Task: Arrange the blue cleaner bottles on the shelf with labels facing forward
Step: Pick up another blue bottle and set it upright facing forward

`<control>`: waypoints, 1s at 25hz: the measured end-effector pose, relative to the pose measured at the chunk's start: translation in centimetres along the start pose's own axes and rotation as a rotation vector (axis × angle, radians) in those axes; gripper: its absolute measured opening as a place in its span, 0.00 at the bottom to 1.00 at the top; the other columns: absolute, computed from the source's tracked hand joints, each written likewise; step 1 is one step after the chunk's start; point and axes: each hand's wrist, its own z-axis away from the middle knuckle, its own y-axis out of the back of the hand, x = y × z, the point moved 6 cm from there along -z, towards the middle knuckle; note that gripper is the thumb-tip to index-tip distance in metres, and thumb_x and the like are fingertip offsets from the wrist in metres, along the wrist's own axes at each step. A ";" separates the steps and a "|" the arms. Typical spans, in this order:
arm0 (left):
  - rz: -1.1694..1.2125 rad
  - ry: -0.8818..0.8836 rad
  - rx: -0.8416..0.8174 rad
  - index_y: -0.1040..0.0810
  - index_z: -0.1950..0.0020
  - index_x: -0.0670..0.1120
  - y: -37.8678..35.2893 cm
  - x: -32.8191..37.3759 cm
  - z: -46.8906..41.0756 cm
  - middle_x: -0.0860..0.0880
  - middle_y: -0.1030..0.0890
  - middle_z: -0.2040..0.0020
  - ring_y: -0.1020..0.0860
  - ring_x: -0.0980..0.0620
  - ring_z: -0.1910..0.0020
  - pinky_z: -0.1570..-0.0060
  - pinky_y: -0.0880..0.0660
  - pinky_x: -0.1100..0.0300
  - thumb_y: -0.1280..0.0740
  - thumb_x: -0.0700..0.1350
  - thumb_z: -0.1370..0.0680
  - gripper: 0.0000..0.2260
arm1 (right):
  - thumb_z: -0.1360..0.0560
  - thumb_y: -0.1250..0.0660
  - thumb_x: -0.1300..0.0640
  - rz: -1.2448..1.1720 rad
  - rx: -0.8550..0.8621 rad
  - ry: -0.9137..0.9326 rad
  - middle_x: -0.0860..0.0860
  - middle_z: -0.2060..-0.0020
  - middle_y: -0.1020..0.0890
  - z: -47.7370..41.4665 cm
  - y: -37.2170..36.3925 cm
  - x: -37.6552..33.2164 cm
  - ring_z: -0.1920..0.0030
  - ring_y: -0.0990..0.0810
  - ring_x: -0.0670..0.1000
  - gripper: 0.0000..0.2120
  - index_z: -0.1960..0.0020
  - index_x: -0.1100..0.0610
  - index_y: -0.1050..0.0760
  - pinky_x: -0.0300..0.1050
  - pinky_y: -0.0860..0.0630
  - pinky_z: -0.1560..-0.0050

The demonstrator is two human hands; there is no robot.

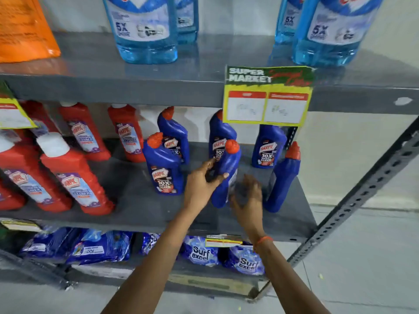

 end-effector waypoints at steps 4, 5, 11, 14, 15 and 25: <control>-0.119 0.053 0.058 0.22 0.45 0.42 -0.4 0.4 -0.2 0.41 0.15 0.52 0.18 0.44 0.53 0.54 0.21 0.52 0.25 0.50 0.33 0.21 | 0.35 0.27 0.65 -0.082 -0.332 -0.118 0.62 0.38 0.28 -1.5 -1.9 1.4 0.36 0.29 0.61 0.32 0.34 0.64 0.35 0.60 0.32 0.35; -0.142 0.066 0.057 0.22 0.45 0.42 -0.6 0.4 -0.3 0.40 0.15 0.52 0.18 0.43 0.54 0.54 0.21 0.51 0.25 0.51 0.33 0.21 | 0.35 0.26 0.64 -0.077 -0.356 -0.132 0.60 0.37 0.28 -1.5 -2.1 1.7 0.35 0.30 0.59 0.34 0.33 0.62 0.36 0.58 0.32 0.34; -0.171 0.131 0.141 0.24 0.66 0.42 -0.2 0.7 -0.7 0.41 0.18 0.68 0.22 0.42 0.68 0.70 0.34 0.59 0.25 0.51 0.34 0.14 | 0.38 0.22 0.56 -0.117 -0.389 -0.165 0.54 0.33 0.30 -1.6 -2.3 2.3 0.33 0.31 0.53 0.42 0.30 0.57 0.39 0.53 0.31 0.32; -0.035 0.234 0.207 0.28 0.72 0.43 1.6 0.4 -1.1 0.45 0.22 0.74 0.26 0.45 0.73 0.72 0.33 0.59 0.25 0.51 0.34 0.16 | 0.41 0.20 0.49 -0.258 -0.499 -0.221 0.48 0.37 0.24 -1.7 -1.8 2.2 0.39 0.24 0.48 0.44 0.32 0.50 0.38 0.49 0.24 0.39; 0.032 0.249 0.190 0.25 0.69 0.41 2.1 0.4 -1.6 0.43 0.20 0.71 0.24 0.46 0.71 0.69 0.30 0.56 0.26 0.50 0.33 0.15 | 0.42 0.20 0.48 -0.331 -0.540 -0.247 0.47 0.40 0.22 -1.8 -1.7 2.0 0.42 0.22 0.46 0.41 0.34 0.47 0.36 0.46 0.21 0.43; 0.298 0.208 0.005 0.29 0.44 0.50 -0.8 3.8 -2.1 0.48 0.19 0.49 0.20 0.51 0.52 0.54 0.22 0.57 0.25 0.56 0.35 0.24 | 0.39 0.21 0.55 -0.245 -0.058 -0.261 0.44 0.63 0.22 -0.2 -0.9 -0.5 0.67 0.23 0.43 0.25 0.53 0.51 0.36 0.30 0.30 0.72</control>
